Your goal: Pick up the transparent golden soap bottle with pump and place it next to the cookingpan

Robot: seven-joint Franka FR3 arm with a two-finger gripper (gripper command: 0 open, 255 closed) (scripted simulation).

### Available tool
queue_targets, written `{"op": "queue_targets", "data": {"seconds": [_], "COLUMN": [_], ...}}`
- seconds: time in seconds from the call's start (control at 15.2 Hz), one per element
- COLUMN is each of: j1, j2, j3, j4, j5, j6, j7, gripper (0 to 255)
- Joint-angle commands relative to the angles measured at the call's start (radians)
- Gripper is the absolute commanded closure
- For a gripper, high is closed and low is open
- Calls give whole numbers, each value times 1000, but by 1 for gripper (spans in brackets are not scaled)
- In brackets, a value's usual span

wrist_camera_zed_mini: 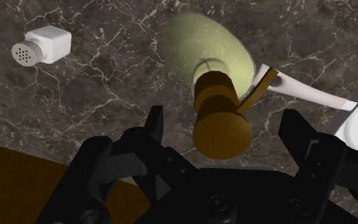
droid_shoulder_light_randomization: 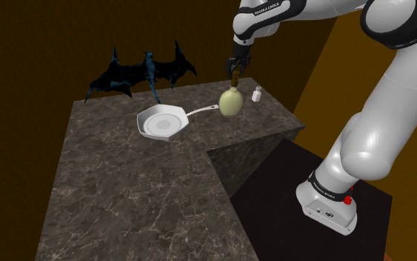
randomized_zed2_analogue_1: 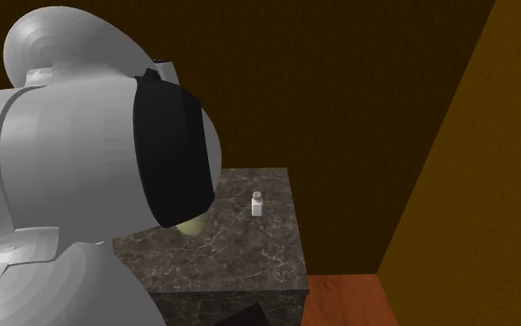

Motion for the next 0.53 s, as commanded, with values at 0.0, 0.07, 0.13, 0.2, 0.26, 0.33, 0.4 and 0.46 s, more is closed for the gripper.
{"op": "queue_targets", "data": {"seconds": [0.0,0.07,0.13,0.2,0.26,0.33,0.4,0.46], "j1": [0,0,1,2,3,4,4,4], "j2": [0,0,-14,-27,-38,-46,-46,-46], "j3": [0,0,0,0,0,1,1,1], "j4": [0,0,18,38,59,77,77,77], "j5": [0,0,-7,-13,-18,-22,-22,-22], "j6": [0,0,-31,-63,-94,-119,-119,-119], "j7": [0,0,5,9,13,15,15,15], "gripper": [0,0,0,0,0,0,0,0]}}
